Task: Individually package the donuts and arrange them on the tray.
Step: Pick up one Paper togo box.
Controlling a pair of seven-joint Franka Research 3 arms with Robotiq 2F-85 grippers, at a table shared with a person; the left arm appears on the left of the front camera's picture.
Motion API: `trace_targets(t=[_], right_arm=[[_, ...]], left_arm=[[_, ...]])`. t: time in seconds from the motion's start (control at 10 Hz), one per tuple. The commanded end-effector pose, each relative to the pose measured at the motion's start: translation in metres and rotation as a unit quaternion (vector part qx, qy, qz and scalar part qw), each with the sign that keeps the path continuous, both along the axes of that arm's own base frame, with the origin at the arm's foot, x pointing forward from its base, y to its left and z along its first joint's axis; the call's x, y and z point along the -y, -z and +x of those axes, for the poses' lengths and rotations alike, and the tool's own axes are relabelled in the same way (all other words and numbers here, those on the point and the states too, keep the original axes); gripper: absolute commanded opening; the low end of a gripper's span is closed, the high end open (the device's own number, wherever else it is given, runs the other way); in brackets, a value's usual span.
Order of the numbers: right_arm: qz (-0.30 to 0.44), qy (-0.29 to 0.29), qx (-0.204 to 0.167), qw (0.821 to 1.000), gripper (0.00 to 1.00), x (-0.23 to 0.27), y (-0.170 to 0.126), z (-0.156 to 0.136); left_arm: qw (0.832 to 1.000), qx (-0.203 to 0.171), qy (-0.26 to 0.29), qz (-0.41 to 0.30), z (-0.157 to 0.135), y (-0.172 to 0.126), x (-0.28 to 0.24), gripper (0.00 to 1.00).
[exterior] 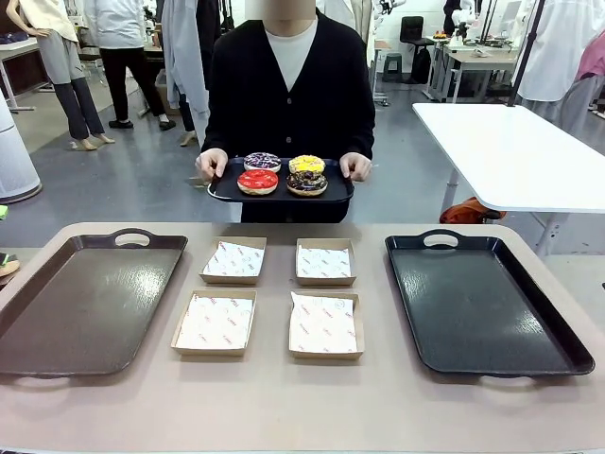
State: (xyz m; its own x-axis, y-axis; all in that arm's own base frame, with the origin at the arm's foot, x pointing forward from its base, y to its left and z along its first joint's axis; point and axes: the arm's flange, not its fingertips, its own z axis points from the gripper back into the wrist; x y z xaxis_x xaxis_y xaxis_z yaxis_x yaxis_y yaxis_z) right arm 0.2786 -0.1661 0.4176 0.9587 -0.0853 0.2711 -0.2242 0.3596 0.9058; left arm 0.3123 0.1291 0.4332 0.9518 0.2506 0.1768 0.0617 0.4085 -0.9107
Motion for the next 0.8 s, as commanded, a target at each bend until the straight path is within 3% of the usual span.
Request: trace_targets(t=[0.0, 0.1, 0.4, 0.5, 0.7], right_arm=[[0.006, -0.002, 0.005, 1.0, 1.0, 0.001, 0.0, 0.0], [0.006, -0.002, 0.005, 1.0, 1.0, 0.001, 0.0, 0.0], [0.006, -0.002, 0.005, 1.0, 1.0, 0.001, 0.0, 0.0], [0.006, -0.002, 0.005, 1.0, 1.0, 0.001, 0.0, 0.0], [0.006, -0.002, 0.005, 1.0, 1.0, 0.001, 0.0, 0.0]], left_arm=[[1.0, 0.001, -0.003, -0.006, 0.0, -0.001, -0.001, 1.0], [1.0, 0.0, 0.0, 0.0, 0.0, 0.0, 0.0, 1.0], [0.992, 0.005, 0.027, 0.119, 0.011, -0.065, 0.048, 1.0], [0.982, -0.008, 0.046, 0.183, 0.022, -0.084, 0.082, 1.0], [0.955, -0.043, 0.063, 0.286, 0.053, -0.095, 0.137, 1.0]])
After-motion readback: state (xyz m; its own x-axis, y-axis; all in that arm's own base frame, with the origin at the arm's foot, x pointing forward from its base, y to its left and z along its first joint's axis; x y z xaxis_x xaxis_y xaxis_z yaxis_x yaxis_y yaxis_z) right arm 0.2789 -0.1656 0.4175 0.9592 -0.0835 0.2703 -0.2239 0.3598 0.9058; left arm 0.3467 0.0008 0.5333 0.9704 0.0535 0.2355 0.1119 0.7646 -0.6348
